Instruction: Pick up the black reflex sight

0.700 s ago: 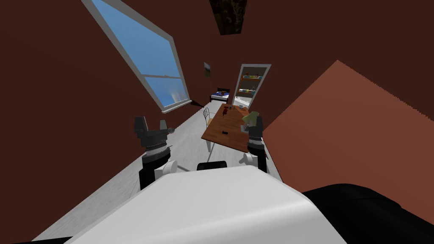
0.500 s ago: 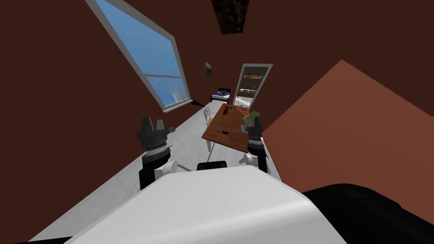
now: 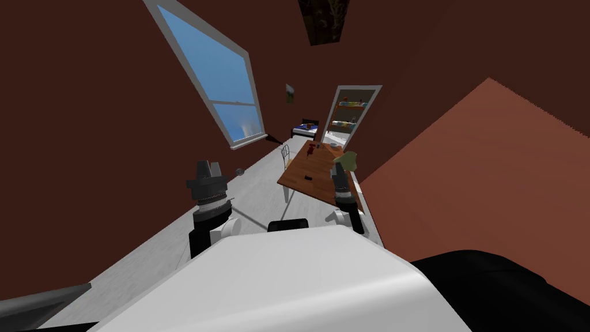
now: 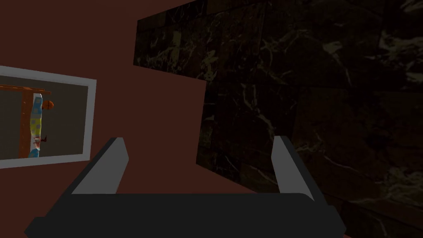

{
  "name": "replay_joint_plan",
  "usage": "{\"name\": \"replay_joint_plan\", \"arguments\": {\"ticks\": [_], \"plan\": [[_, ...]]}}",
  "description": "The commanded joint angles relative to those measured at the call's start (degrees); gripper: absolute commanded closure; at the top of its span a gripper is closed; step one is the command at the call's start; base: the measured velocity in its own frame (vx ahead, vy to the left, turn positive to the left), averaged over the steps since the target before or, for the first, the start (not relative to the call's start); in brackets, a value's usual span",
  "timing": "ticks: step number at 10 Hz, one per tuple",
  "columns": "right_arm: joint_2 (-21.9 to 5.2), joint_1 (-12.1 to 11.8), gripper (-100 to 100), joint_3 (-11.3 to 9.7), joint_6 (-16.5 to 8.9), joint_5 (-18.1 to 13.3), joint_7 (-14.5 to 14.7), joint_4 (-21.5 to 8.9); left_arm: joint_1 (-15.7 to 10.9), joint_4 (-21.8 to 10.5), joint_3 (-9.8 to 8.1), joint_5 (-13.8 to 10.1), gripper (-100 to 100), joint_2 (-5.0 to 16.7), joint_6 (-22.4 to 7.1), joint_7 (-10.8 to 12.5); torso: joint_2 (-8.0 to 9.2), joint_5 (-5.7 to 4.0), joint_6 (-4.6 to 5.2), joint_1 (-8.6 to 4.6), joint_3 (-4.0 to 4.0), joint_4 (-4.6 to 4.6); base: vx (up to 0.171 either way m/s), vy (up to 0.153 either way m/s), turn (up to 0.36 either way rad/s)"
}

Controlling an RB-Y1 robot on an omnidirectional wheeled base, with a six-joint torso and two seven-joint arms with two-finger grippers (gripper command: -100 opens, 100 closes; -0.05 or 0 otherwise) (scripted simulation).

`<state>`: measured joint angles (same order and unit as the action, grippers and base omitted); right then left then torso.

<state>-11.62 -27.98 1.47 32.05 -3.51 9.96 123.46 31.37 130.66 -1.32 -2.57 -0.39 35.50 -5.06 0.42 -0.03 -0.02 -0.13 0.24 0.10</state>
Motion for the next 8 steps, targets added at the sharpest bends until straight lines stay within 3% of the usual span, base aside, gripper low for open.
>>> {"name": "replay_joint_plan", "arguments": {"ticks": [1,4,5,8], "plan": [[-2.04,0.00,-100,-0.24,0.78,-0.28,0.54,-0.94,0.00,0.00,0.00,0.00,0,0.00,0.00,0.00,0.00,0.00,0.00,0.00,0.00,0.00,-0.063,-0.029,0.060],[-7.65,0.57,-100,-2.38,2.38,-2.43,3.10,-5.03,0.00,0.00,0.00,0.00,0,0.00,0.00,0.00,-0.19,0.00,-0.01,0.00,-0.11,-0.04,-0.067,-0.021,0.188],[-8.26,0.57,-100,-2.38,2.38,-2.43,3.10,-5.03,0.00,0.00,0.00,0.00,0,0.00,0.00,0.00,-0.16,-0.01,0.00,-0.01,-0.09,-0.04,-0.055,-0.016,0.075],[-13.60,1.33,-100,-5.11,3.45,-5.33,5.67,-10.10,0.01,0.00,0.00,0.00,0,0.00,0.00,0.00,-0.27,0.00,0.00,0.03,-0.16,-0.06,-0.044,-0.008,0.218]]}}
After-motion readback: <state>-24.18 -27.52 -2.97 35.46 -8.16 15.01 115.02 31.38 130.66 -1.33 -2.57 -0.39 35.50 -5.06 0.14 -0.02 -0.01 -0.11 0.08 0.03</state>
